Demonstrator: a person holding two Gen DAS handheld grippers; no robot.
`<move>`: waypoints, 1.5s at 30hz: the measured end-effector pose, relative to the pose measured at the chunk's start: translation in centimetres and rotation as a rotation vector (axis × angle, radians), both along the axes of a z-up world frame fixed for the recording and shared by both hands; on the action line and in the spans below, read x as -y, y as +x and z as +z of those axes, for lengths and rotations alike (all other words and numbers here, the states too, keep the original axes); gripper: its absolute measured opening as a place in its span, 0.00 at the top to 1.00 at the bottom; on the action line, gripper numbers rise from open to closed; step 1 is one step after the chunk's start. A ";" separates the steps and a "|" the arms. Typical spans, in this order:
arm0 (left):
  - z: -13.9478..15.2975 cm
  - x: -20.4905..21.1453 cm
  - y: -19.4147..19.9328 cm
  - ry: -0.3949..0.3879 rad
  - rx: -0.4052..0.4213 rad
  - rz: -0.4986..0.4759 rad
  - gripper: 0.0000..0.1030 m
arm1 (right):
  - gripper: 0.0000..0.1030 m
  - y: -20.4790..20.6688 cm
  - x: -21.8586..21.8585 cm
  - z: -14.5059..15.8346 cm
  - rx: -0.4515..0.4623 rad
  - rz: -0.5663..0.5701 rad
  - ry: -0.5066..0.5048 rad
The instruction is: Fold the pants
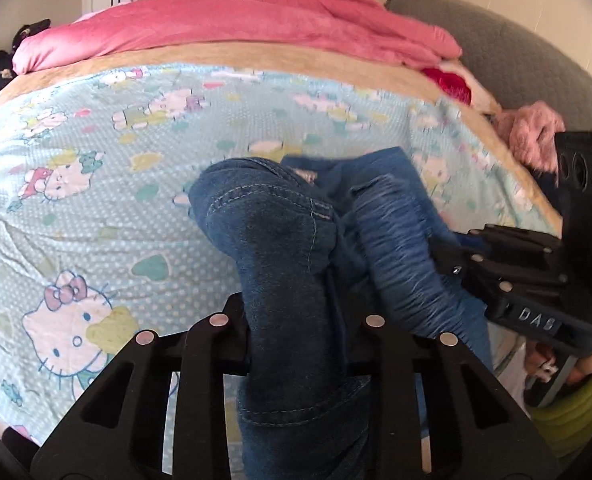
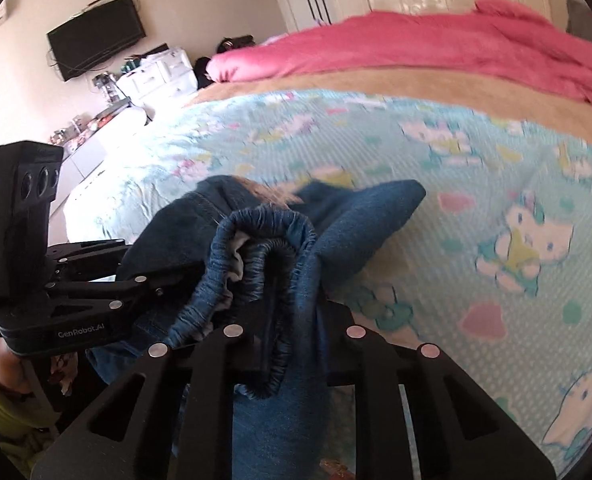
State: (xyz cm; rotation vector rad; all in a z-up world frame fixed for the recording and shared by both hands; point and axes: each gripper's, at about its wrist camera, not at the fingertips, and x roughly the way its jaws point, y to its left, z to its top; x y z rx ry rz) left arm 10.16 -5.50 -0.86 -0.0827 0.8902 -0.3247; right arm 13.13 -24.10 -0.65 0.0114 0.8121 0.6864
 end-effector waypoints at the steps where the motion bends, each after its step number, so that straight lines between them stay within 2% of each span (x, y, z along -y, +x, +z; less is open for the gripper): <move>1: 0.4 -0.1 0.2 -0.001 0.009 0.005 0.80 | 0.85 0.2 -0.2 0.3 0.007 0.003 0.001; 8: 2.1 -0.8 2.5 0.002 0.043 0.042 0.80 | 0.85 2.8 -1.5 2.7 0.063 0.007 -0.012; 17: 3.4 -1.7 5.5 0.033 0.084 0.070 0.80 | 0.85 5.9 -2.9 3.3 0.076 -0.013 -0.009; 24: 2.6 -1.8 7.8 0.068 0.087 0.095 0.80 | 0.85 7.9 -4.3 2.6 0.083 -0.033 -0.043; 31: 0.8 -2.5 8.4 0.082 0.064 0.125 0.78 | 0.83 8.8 -4.0 1.1 0.082 -0.106 -0.100; 32: 0.6 -2.6 8.4 0.088 0.064 0.128 0.76 | 0.80 8.8 -3.9 1.0 0.087 -0.117 -0.114; 33: 0.5 -2.7 8.4 0.090 0.062 0.132 0.74 | 0.66 8.8 -3.8 0.8 0.091 -0.129 -0.129; 35: 0.2 -3.1 8.3 0.085 0.059 0.139 0.71 | 0.55 8.7 -3.6 0.6 0.100 -0.148 -0.149; 37: -0.2 -3.3 8.2 0.091 0.056 0.143 0.70 | 0.53 8.7 -3.5 0.3 0.106 -0.158 -0.167; 39: -0.5 -3.6 8.0 0.098 0.051 0.146 0.68 | 0.43 8.8 -3.6 -0.1 0.106 -0.172 -0.192; 43: -0.5 -3.9 7.6 0.103 0.052 0.153 0.60 | 0.43 8.7 -3.6 -0.6 0.093 -0.175 -0.204; 45: -0.3 -3.9 7.5 0.114 0.057 0.151 0.56 | 0.35 8.6 -3.4 -0.5 0.095 -0.179 -0.199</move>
